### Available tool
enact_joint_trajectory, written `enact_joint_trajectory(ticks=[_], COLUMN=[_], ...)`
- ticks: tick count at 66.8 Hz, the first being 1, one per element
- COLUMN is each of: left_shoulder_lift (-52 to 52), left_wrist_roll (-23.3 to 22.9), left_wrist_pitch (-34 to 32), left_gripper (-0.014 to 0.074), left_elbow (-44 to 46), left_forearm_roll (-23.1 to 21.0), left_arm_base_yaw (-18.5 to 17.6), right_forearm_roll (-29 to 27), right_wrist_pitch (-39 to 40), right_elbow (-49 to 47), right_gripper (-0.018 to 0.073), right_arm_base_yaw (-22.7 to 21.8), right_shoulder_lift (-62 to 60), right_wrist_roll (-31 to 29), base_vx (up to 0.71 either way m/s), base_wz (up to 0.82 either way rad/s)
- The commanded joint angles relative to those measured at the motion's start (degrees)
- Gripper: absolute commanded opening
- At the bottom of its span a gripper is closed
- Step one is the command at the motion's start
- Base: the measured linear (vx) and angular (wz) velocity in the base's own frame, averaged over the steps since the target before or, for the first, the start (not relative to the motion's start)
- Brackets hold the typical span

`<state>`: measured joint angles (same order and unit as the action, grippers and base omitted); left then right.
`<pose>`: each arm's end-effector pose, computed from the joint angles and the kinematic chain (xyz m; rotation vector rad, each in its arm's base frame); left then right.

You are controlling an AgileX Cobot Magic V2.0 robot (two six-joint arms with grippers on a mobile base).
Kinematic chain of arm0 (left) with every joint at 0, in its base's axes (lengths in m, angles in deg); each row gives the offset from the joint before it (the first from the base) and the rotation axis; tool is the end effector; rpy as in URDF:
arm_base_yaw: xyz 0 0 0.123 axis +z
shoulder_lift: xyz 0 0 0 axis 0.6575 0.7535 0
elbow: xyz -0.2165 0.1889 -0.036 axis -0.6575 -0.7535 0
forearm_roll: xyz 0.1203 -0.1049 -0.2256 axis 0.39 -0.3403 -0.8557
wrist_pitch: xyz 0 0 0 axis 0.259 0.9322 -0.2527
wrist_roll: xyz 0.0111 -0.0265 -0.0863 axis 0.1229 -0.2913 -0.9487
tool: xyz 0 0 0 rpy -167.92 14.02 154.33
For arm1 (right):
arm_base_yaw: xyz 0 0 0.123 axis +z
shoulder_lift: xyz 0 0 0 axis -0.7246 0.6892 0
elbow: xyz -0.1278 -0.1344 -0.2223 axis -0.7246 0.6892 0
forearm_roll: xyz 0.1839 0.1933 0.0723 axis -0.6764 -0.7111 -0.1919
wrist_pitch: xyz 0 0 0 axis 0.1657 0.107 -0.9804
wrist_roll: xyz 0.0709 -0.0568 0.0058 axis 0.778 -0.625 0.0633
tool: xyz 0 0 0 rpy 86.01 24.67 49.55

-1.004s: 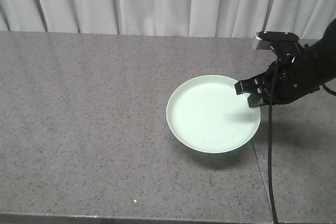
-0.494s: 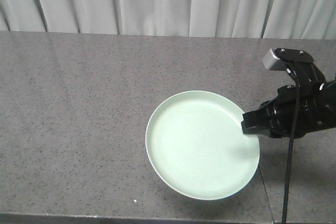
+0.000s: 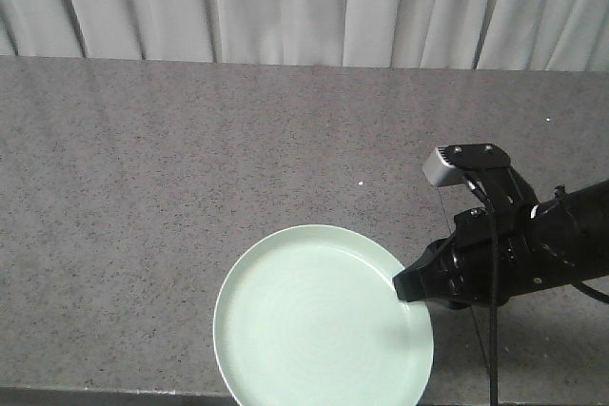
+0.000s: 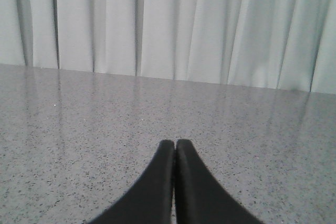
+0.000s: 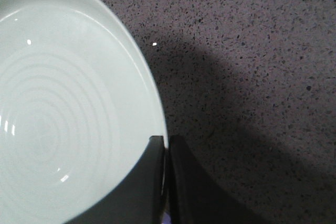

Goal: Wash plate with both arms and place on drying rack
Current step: 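Lift the plate off the counter with the right gripper toward the robot, then hold the plate in the right gripper while the base backs away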

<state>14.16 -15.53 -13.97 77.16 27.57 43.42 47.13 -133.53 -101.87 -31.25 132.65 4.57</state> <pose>0.0769 0.0030 0.2007 -0.0852 1.5400 -0.0256 0.2460 0.1127 0.2661 -0.5591 2.5459 0.7490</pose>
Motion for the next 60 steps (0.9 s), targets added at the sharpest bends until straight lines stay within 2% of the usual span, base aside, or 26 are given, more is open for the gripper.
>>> enact_joint_trajectory(ticks=[1, 60], left_shoulder_lift=[-0.8, -0.8], left_wrist_roll=[0.0, 0.0], left_wrist_pitch=[-4.4, -4.4], left_gripper=[-0.0006, -0.0006], left_elbow=[1.5, 1.5], left_forearm_roll=[-0.4, -0.4], left_arm_base_yaw=[-0.4, -0.4], right_forearm_roll=[-2.5, -2.5], right_wrist_pitch=[1.8, 1.2], right_elbow=[-1.5, -1.5], right_gripper=[-0.0001, -0.0001], right_arm_base_yaw=[0.1, 0.1], right_shoulder_lift=[-1.6, -1.6], right_wrist_roll=[-0.6, -0.6], base_vx=[0.0, 0.0], base_wz=[0.0, 0.0])
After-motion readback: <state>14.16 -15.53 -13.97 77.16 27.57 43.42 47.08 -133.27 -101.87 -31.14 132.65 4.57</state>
